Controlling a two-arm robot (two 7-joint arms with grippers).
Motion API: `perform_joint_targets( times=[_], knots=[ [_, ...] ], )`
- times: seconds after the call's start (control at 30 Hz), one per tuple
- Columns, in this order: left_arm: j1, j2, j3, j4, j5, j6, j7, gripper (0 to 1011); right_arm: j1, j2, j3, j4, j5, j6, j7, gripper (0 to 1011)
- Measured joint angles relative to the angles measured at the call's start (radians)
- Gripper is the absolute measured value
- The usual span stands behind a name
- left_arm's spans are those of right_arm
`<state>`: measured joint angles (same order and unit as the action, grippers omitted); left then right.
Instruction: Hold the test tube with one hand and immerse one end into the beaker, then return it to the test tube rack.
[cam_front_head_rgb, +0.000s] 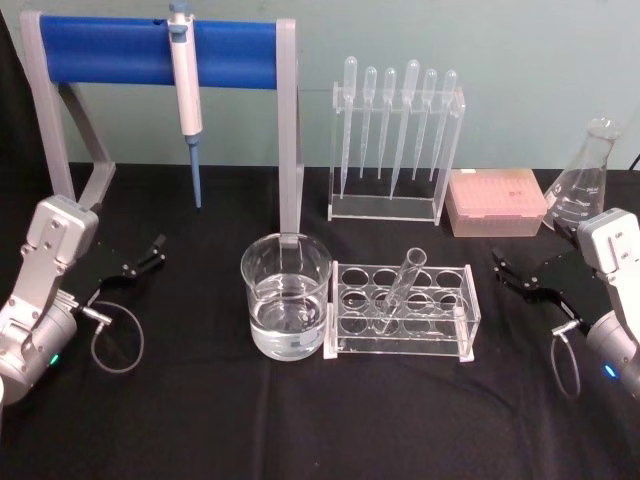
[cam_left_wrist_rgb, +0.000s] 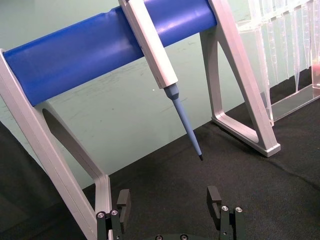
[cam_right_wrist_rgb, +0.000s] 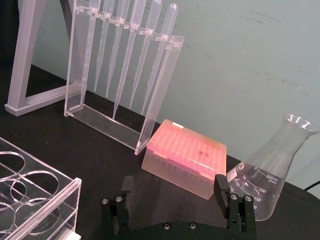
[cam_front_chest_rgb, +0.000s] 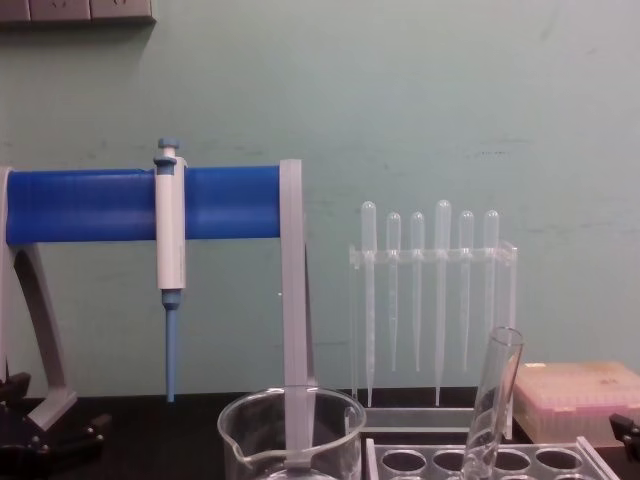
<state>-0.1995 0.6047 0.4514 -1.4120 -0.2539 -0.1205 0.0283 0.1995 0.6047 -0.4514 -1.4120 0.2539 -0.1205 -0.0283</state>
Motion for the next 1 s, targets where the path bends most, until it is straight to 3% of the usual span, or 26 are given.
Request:
perform_joint_targets(
  times=[1.0],
  knots=[
    [0.000,0.000,0.000,0.000,0.000,0.000,0.000,1000,0.000,0.000,0.000,0.000,0.000,0.000,0.000,1004]
  ],
)
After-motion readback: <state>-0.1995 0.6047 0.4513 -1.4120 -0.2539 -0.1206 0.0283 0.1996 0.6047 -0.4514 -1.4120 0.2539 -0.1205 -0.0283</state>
